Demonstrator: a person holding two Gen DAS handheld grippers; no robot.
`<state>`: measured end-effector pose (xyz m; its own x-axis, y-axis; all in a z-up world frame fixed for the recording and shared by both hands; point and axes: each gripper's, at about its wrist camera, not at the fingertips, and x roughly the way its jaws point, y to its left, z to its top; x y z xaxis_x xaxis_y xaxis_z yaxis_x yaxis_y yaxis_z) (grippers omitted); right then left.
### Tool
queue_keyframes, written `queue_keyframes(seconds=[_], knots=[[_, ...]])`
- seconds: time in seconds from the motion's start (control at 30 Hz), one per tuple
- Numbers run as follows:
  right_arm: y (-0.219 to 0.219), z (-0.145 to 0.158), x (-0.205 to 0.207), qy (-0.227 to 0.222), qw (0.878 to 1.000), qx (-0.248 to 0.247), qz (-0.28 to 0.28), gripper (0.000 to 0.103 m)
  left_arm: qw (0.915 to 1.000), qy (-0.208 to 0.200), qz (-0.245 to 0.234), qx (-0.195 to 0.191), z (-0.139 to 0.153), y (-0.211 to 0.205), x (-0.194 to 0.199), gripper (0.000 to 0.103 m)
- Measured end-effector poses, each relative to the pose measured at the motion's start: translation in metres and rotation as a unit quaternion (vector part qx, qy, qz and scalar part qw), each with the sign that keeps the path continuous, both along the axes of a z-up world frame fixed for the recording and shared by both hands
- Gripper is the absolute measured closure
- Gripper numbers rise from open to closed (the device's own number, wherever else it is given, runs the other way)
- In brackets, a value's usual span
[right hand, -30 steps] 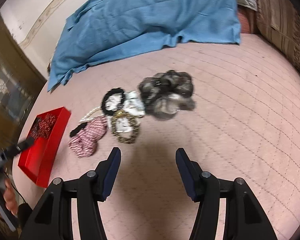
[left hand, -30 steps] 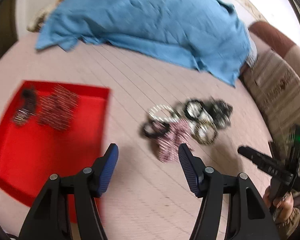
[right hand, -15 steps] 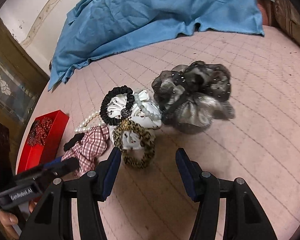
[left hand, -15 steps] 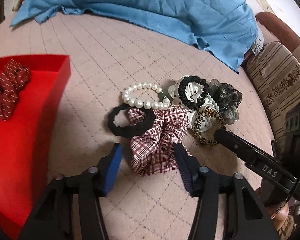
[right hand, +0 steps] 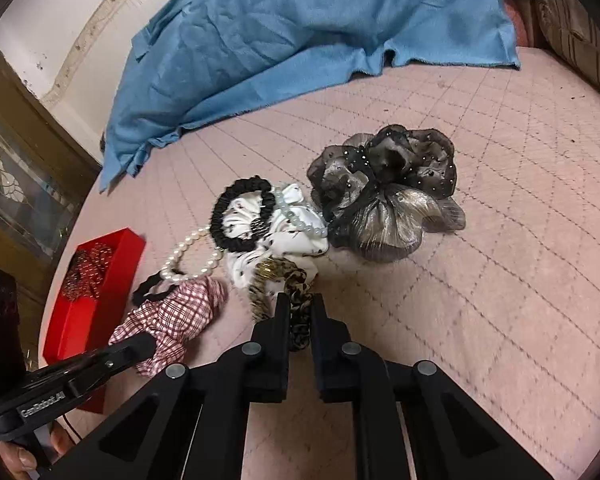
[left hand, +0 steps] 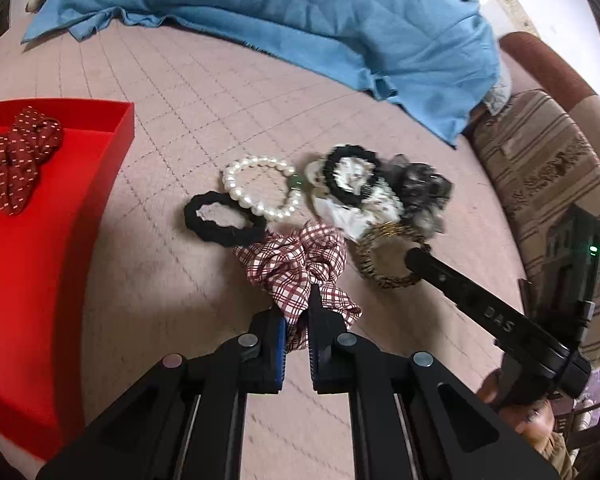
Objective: Organize jewelry
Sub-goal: 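Grasp the pink plaid scrunchie with the left tool while the right tool grasps the leopard bracelet, then lower both held items into the red tray and open both tools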
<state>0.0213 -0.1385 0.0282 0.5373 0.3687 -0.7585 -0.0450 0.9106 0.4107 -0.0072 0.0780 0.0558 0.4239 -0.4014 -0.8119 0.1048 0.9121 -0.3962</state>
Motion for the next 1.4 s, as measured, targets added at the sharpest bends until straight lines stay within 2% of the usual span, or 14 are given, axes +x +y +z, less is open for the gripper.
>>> queue_keyframes(seconds=[0.13, 0.43, 0.9, 1.17, 1.4], knots=[[0.000, 0.011, -0.016, -0.007, 1.000, 0.006, 0.002, 0.093, 0.9998, -0.018, -0.011, -0.006, 0.020, -0.001, -0.022, 0.095], [0.003, 0.042, -0.050, -0.037, 0.999, 0.010, 0.009, 0.093, 0.9967, -0.072, -0.022, 0.030, 0.059, 0.001, -0.064, 0.095], [0.035, 0.079, -0.080, -0.069, 0.997, 0.004, 0.041, 0.093, 0.9894, -0.111, 0.057, 0.075, 0.086, 0.070, -0.098, 0.095], [0.079, 0.093, -0.086, -0.082, 0.993, -0.035, 0.077, 0.093, 0.9824, -0.118, 0.113, 0.091, 0.087, 0.117, -0.109, 0.095], [0.128, 0.098, -0.084, -0.076, 0.989, -0.042, 0.122, 0.093, 0.9760, -0.125, 0.140, 0.110, 0.083, 0.147, -0.110, 0.094]])
